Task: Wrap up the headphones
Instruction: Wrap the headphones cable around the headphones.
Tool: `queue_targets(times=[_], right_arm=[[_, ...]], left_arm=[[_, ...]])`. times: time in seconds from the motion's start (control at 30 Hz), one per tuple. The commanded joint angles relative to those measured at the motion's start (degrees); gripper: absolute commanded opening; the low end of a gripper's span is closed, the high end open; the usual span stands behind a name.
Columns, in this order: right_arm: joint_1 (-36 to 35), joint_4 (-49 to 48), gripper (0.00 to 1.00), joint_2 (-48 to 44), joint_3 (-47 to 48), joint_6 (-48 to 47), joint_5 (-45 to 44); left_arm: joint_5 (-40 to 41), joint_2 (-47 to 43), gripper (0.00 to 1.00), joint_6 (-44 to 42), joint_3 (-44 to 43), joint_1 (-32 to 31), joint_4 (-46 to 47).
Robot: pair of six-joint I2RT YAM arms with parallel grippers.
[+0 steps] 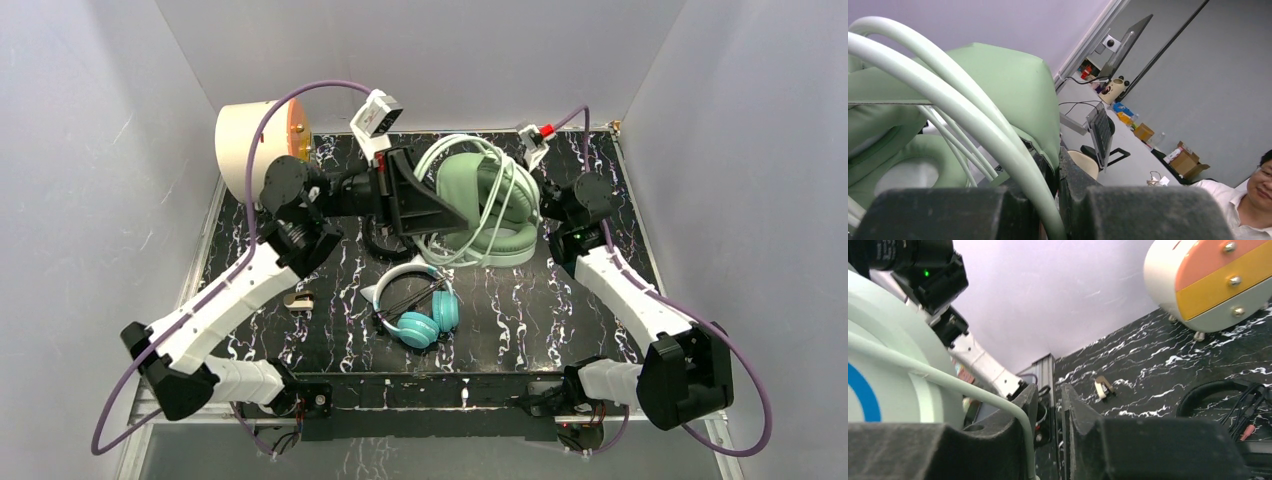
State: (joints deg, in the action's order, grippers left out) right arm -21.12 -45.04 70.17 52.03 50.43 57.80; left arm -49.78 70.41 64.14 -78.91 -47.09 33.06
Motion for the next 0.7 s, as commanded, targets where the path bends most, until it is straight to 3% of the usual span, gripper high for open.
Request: queue_targets(times=[0.0,0.17,0.47,0.67], right_arm=[[-0.3,-9.9,0.35,-1.3,-6.2,6.0,-10.0],[-0.5,-11.9,0.44,-3.9,-11.0,4.3,-17.8],[-2.8,-20.7,0.58,-2.4,-13.4,4.9,-19.5],[-3.6,-21.0,0.55,-2.9,-14.5,3.8,-21.0]], left_arm=[[3.3,1.4,0.00,0.1,-7.9,-0.7,19.7],[5.3,2.1,0.00,-0.5,-8.5,-0.7,22.5],[7.0,3.0,0.00,-3.1,-9.8,-0.7,23.2],[9.2,1.9,0.00,-5.2,-8.7,-0.6,23.5]])
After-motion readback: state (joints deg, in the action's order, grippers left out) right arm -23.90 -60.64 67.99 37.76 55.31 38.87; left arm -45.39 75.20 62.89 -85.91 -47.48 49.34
